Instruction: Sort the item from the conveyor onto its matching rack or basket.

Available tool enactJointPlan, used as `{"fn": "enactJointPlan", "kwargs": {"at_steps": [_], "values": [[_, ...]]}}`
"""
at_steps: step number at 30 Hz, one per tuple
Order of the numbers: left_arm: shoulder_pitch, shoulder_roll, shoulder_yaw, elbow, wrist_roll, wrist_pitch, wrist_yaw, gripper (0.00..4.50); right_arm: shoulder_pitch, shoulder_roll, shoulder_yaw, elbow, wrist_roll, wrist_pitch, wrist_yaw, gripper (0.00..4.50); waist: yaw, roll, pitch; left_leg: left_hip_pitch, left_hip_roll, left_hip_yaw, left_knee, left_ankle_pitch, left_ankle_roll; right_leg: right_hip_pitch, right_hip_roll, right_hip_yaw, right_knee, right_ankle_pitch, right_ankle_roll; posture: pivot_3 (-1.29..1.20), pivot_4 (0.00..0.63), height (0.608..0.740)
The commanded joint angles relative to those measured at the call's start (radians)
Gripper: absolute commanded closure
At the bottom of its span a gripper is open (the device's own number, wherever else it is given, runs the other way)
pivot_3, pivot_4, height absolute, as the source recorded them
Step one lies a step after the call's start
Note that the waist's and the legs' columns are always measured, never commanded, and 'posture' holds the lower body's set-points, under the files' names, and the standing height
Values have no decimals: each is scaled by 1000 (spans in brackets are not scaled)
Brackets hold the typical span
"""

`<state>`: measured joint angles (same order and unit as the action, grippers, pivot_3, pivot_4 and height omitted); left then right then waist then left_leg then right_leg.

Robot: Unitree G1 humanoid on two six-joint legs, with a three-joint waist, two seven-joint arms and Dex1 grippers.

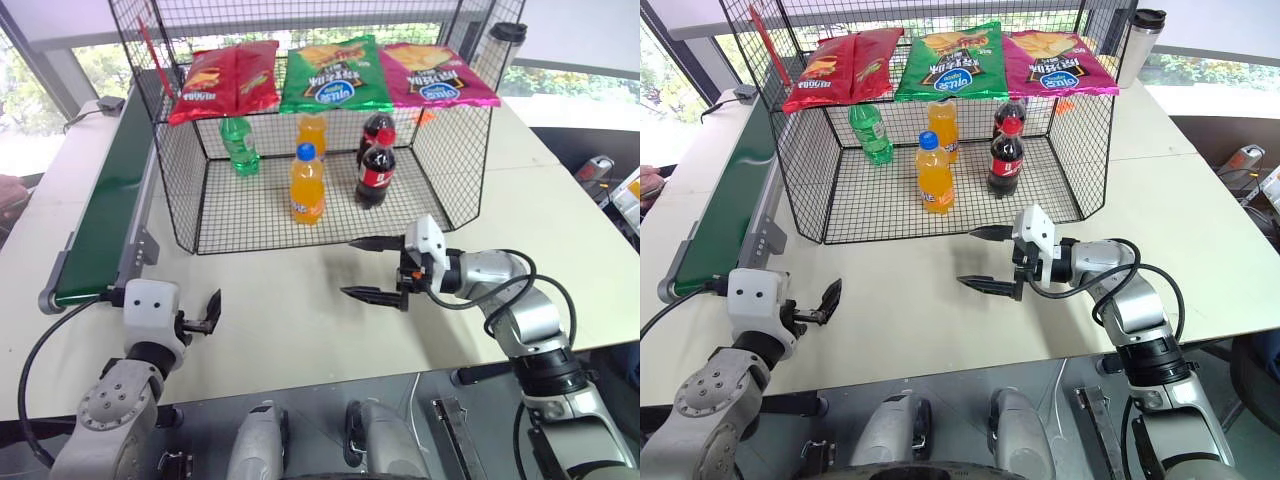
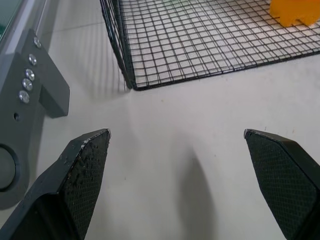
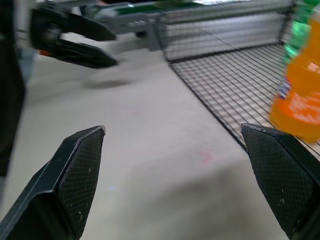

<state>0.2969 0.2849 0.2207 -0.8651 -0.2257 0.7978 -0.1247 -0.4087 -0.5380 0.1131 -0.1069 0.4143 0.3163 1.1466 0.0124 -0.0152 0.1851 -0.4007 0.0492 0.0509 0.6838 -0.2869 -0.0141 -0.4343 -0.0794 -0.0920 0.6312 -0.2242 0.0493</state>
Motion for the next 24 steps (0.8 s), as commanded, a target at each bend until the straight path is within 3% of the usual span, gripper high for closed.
{"fn": "enactJointPlan", "kwargs": {"at_steps": [1,24], "values": [[-2,5,7,-25,23,-13,15,35,-4,-10,6,-97,39,22,16,0,0,0,0,0,0,0,0,0,0,0,0,0,0,0,0,0,150,740],[-17,-23,28,-31,24,0,51,35,-6,-11,33,-129,34,45,22,0,0,0,0,0,0,-1,0,0,0,0,0,0,-1,0,0,0,150,740]]}}
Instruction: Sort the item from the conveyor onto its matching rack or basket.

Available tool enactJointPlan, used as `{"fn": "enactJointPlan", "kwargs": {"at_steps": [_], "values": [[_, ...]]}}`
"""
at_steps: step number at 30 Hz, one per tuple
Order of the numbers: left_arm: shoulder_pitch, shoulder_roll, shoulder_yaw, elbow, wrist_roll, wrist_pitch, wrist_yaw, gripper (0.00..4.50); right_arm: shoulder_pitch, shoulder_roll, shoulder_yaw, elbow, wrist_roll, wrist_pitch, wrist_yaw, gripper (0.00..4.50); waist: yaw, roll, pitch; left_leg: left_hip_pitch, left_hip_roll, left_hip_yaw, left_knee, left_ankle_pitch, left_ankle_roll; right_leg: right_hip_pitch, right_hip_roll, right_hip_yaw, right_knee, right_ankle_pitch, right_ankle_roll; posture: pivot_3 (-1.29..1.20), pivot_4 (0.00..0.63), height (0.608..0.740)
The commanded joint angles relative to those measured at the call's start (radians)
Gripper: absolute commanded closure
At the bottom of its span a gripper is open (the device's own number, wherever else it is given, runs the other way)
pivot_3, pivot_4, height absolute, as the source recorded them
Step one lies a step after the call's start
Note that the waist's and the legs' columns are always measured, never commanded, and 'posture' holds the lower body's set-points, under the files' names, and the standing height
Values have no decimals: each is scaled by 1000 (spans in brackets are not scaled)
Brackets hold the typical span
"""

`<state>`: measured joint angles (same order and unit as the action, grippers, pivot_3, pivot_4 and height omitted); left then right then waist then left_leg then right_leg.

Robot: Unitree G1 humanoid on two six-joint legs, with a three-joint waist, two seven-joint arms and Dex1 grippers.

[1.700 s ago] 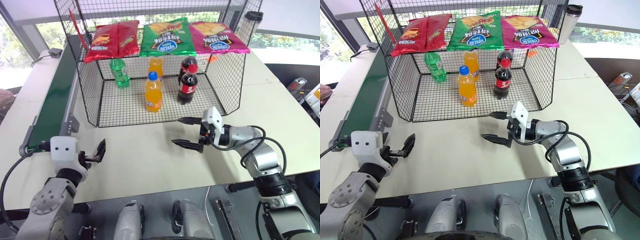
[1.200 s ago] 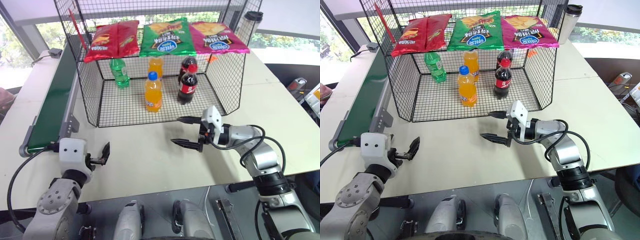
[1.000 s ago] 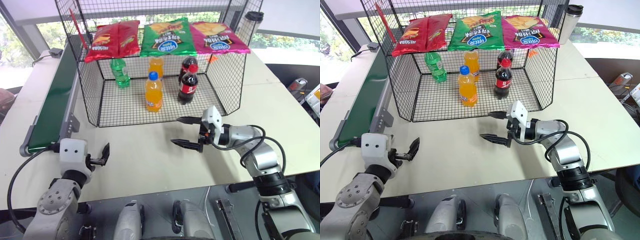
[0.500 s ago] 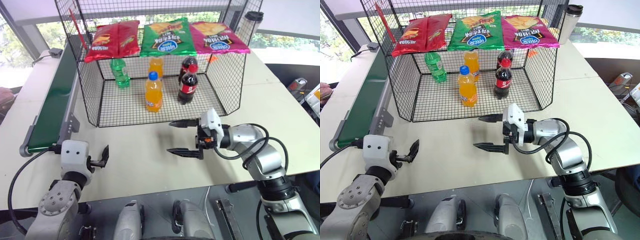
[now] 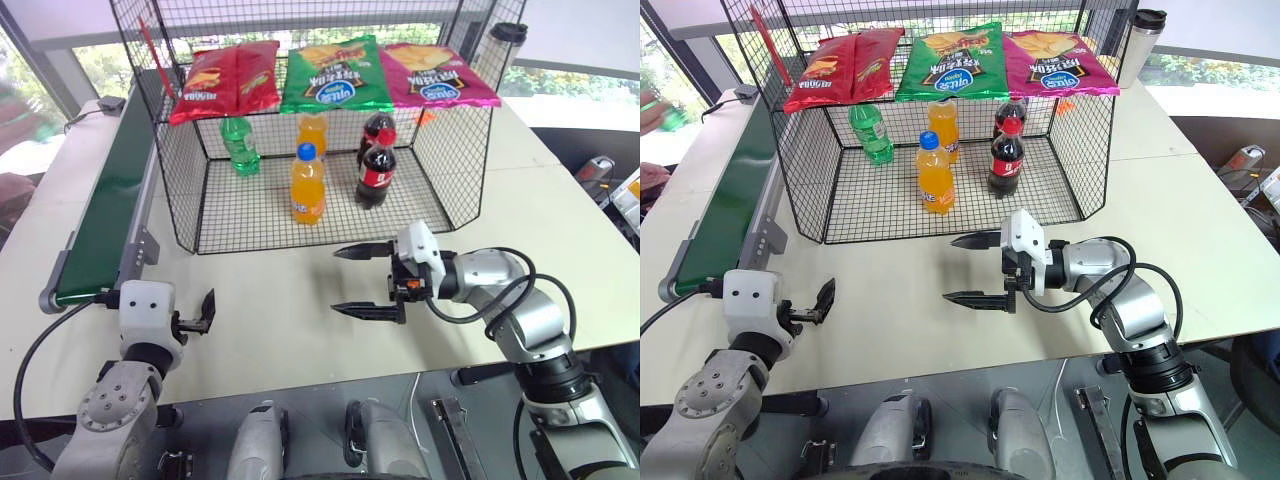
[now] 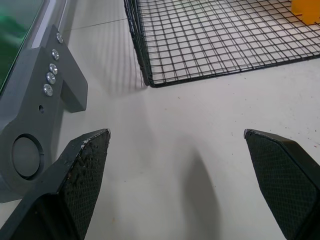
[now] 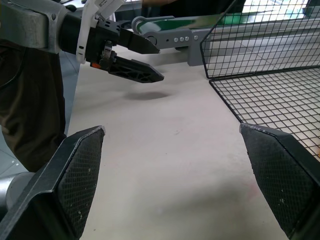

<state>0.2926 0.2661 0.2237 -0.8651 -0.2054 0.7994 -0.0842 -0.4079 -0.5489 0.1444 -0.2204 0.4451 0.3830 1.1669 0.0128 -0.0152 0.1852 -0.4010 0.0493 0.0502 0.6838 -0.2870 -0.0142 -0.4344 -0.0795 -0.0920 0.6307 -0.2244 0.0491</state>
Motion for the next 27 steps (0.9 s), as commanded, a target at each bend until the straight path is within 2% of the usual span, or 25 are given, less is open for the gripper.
{"fn": "enactJointPlan", "kwargs": {"at_steps": [1,19,27], "values": [[-18,-7,29,-31,4,0,14,35,-7,0,3,-13,2,-23,2,0,0,0,0,0,0,0,0,0,0,0,0,0,0,0,0,0,150,740],[-80,-17,95,-27,-1,27,29,35,-5,-2,5,16,-7,-39,0,0,0,0,0,0,0,0,0,0,0,0,0,0,0,0,0,0,150,740],[-157,-79,195,-75,-41,4,67,35,-26,1,-13,-7,36,-11,7,0,0,0,0,0,0,0,0,0,0,0,0,0,0,0,0,0,150,740]]}}
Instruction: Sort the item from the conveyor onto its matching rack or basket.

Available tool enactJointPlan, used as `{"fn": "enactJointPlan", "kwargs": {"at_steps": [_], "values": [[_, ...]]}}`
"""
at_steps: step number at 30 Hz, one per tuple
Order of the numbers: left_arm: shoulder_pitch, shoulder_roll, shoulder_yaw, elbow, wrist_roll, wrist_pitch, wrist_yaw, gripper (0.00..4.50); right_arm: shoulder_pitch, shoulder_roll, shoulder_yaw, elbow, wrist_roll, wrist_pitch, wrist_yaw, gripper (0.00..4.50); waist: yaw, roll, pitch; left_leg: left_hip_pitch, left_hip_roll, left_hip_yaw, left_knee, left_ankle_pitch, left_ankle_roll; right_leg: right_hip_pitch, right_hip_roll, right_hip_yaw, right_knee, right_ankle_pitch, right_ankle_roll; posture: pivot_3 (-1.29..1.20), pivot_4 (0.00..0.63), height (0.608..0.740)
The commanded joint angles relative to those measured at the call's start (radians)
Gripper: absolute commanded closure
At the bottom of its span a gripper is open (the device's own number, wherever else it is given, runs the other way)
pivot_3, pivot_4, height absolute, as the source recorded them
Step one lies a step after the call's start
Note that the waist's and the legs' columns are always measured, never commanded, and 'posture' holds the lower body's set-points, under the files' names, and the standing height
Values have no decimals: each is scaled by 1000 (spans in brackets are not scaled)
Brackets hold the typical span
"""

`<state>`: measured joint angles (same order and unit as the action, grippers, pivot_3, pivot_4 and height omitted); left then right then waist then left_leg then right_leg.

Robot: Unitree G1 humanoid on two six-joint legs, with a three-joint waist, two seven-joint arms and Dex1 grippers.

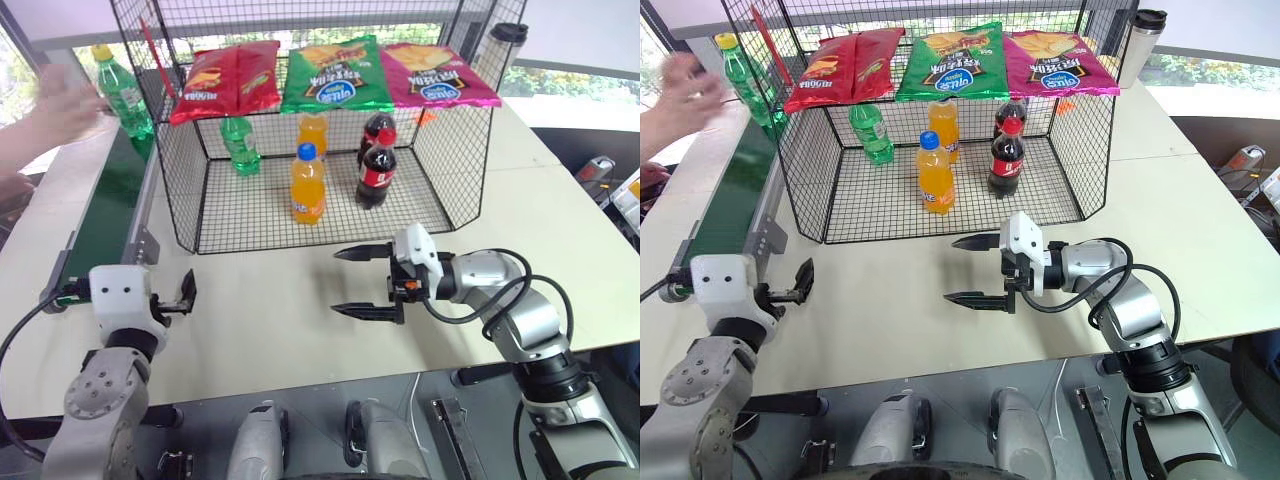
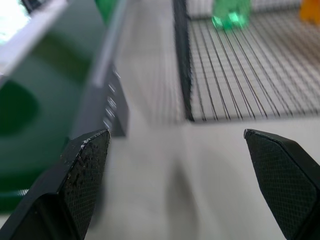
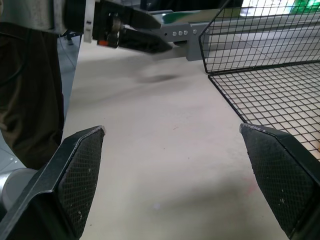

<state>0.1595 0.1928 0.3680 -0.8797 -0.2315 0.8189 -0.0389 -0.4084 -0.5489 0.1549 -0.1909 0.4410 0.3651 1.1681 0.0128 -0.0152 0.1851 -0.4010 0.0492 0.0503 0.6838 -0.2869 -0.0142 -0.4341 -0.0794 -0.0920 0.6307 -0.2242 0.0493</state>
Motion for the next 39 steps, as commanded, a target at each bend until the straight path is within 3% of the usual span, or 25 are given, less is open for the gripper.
{"fn": "enactJointPlan", "kwargs": {"at_steps": [1,13,24,34,37,39], "values": [[-32,-8,62,-63,-15,-5,28,35,-31,2,-25,-43,48,10,7,0,0,0,0,0,0,0,0,0,0,0,0,0,0,0,0,0,150,740],[-27,-26,251,18,-47,23,68,35,-45,-8,-16,-88,83,27,17,0,0,0,0,0,0,0,0,0,0,0,0,0,0,0,0,0,150,740],[-62,51,265,96,-80,25,29,35,-28,-2,-11,-80,68,11,17,0,0,0,0,0,0,0,0,0,0,0,0,0,0,0,0,0,150,740],[-74,53,262,123,-94,8,33,35,-25,0,-5,-73,54,7,5,0,0,0,0,0,0,0,0,0,0,0,0,0,0,0,0,0,150,740],[-72,50,261,125,-97,-5,28,821,-29,-1,-3,-75,54,12,0,0,0,0,0,0,0,0,0,0,0,0,0,0,0,0,0,0,150,740],[-68,51,260,122,-97,-7,28,1833,-29,-3,-3,-76,54,13,-2,0,0,0,0,0,0,1,0,0,0,0,0,0,0,0,0,0,150,740]]}}
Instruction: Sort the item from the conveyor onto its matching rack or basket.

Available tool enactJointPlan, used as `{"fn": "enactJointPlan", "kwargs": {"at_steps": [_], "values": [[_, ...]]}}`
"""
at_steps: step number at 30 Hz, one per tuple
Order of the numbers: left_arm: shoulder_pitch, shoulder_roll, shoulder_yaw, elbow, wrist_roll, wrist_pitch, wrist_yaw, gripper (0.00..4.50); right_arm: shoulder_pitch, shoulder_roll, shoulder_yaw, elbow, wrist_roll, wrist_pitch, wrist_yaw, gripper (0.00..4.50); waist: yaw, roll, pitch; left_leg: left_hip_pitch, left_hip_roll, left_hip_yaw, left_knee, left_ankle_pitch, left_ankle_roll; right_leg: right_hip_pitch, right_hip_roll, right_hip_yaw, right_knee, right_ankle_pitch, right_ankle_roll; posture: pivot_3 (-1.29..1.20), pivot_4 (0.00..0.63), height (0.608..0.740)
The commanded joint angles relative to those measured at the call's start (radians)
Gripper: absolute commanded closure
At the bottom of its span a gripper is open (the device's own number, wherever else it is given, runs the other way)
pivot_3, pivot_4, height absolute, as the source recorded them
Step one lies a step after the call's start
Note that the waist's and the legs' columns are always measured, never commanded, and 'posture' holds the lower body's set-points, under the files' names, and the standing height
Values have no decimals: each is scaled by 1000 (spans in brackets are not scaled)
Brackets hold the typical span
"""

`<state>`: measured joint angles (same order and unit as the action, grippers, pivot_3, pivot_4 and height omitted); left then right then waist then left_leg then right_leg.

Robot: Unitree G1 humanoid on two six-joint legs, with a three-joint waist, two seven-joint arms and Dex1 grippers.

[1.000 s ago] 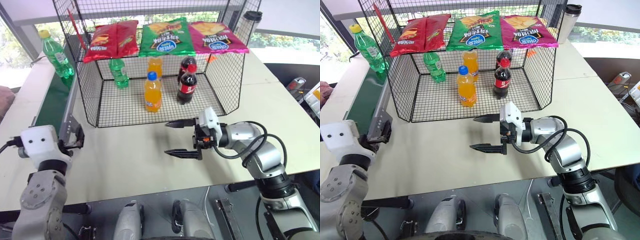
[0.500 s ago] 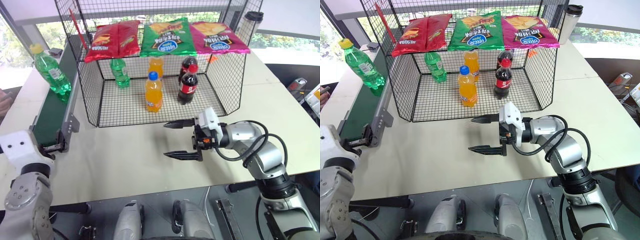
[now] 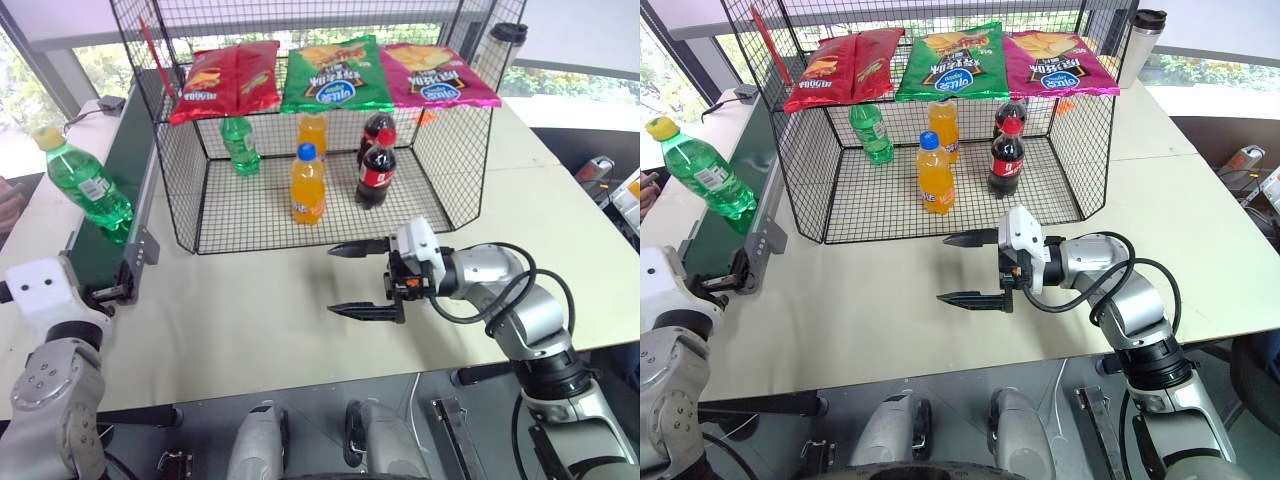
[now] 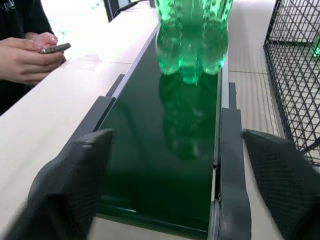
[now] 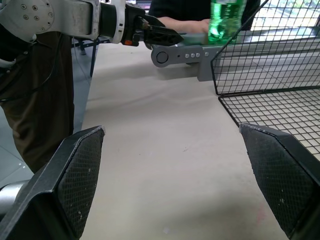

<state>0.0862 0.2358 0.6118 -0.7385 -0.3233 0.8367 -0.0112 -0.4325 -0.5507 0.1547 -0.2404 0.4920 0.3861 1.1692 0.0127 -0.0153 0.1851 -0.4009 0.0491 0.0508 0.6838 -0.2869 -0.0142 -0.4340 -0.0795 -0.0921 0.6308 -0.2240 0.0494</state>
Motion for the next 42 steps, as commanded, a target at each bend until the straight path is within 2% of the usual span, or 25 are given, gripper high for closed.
{"fn": "enactJointPlan", "kwargs": {"at_steps": [1,2,19,22,26,27,31,36,39,40,41,42], "values": [[5,8,17,-20,-4,-20,4,2328,-5,-1,-2,-26,3,-7,-4,0,0,0,0,0,0,0,0,0,0,0,0,0,0,0,0,0,150,740],[4,9,18,-21,-4,-18,7,2831,-4,-3,-2,-27,3,-7,-5,0,0,0,0,0,0,0,0,0,0,0,0,0,0,0,0,0,150,740],[-18,41,10,4,22,-61,23,2831,-3,-15,-8,-36,3,14,-17,0,0,0,0,0,0,0,0,0,0,0,0,0,0,0,0,0,150,740],[-14,38,15,1,32,-75,34,2122,-2,-18,-8,-35,2,16,-20,0,0,0,0,0,0,0,0,0,0,0,0,0,0,0,0,0,150,740],[-1,30,23,-21,25,-83,35,275,2,-21,-6,-33,-1,14,-21,0,0,0,0,0,0,0,0,0,0,0,0,0,0,0,0,0,150,740],[2,25,26,-32,19,-82,39,70,3,-22,-5,-32,-2,12,-21,0,0,0,0,0,0,0,0,0,0,0,0,0,0,0,0,0,150,740],[3,21,31,-51,15,-74,54,70,5,-21,-1,-19,-10,2,-17,0,0,0,0,0,0,0,0,0,0,0,0,0,0,0,0,0,150,740],[7,32,-31,-14,52,-96,47,70,4,-17,1,11,-23,-22,-6,0,1,0,0,0,0,0,0,0,0,0,0,0,0,0,0,0,150,740],[19,23,-39,-13,47,-109,30,785,6,-20,-4,18,-26,-30,-2,0,1,0,0,0,0,0,0,0,0,0,0,0,0,0,0,0,150,740],[25,20,-37,-18,42,-108,27,1345,10,-22,-6,16,-27,-31,-2,0,1,0,0,0,0,1,0,0,0,0,0,0,0,0,0,0,150,740],[29,18,-35,-22,39,-107,25,1662,13,-23,-7,14,-28,-32,-2,0,1,0,0,0,0,1,0,0,0,0,0,0,0,0,0,0,150,740],[34,11,-32,-25,27,-107,18,1726,17,-24,-9,11,-29,-31,-3,0,1,0,0,0,0,1,0,0,0,0,0,0,0,0,0,0,150,740]]}}
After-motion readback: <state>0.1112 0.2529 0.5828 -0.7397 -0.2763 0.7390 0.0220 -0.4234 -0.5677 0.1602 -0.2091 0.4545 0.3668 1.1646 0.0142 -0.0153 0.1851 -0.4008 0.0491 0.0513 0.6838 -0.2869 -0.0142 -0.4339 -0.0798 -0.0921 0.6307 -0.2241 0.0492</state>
